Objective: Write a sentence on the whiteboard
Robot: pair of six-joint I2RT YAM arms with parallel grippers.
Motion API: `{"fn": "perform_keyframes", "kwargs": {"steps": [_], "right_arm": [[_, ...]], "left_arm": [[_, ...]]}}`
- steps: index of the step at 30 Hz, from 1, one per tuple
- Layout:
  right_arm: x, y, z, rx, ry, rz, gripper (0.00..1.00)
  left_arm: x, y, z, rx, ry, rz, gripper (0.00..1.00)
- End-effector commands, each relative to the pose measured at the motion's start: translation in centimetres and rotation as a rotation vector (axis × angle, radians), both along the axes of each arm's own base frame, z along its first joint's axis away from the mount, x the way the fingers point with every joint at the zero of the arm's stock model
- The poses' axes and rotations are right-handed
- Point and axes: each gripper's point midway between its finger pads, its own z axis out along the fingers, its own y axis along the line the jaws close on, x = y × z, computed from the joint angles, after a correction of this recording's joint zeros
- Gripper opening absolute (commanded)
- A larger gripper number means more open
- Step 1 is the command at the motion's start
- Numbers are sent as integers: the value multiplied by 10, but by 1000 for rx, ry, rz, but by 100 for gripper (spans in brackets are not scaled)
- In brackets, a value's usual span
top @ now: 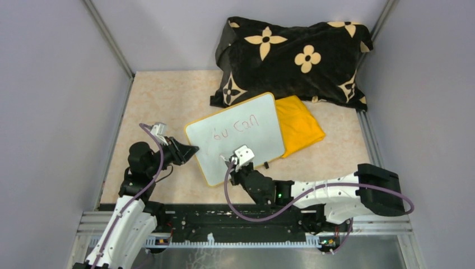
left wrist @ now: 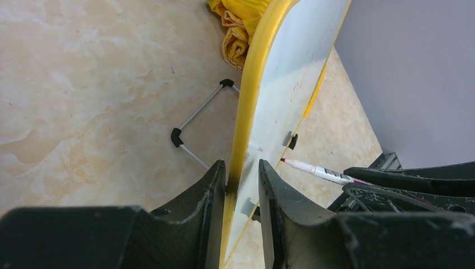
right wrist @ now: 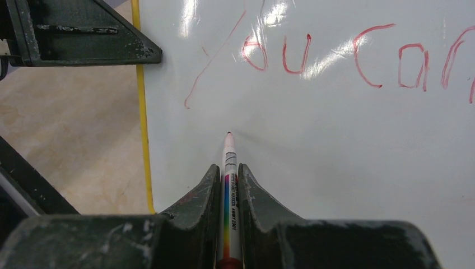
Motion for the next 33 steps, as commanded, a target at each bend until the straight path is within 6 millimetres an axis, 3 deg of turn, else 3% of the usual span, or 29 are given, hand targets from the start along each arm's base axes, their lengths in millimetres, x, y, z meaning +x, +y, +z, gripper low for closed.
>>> {"fn": "perform_keyframes", "kwargs": {"steps": [1,17,33], "right_arm": [[6,12,34,104,-27,-18,0],[12,11,8,58,36,-28,0],[6,6,-17,9,107,-22,0]], "left_arm": [[-1,-1,4,-5,-28,-13,34],[-1,-1,3,-5,-25,-14,34],[-2,-2,4,-7,-27,-16,34]]}}
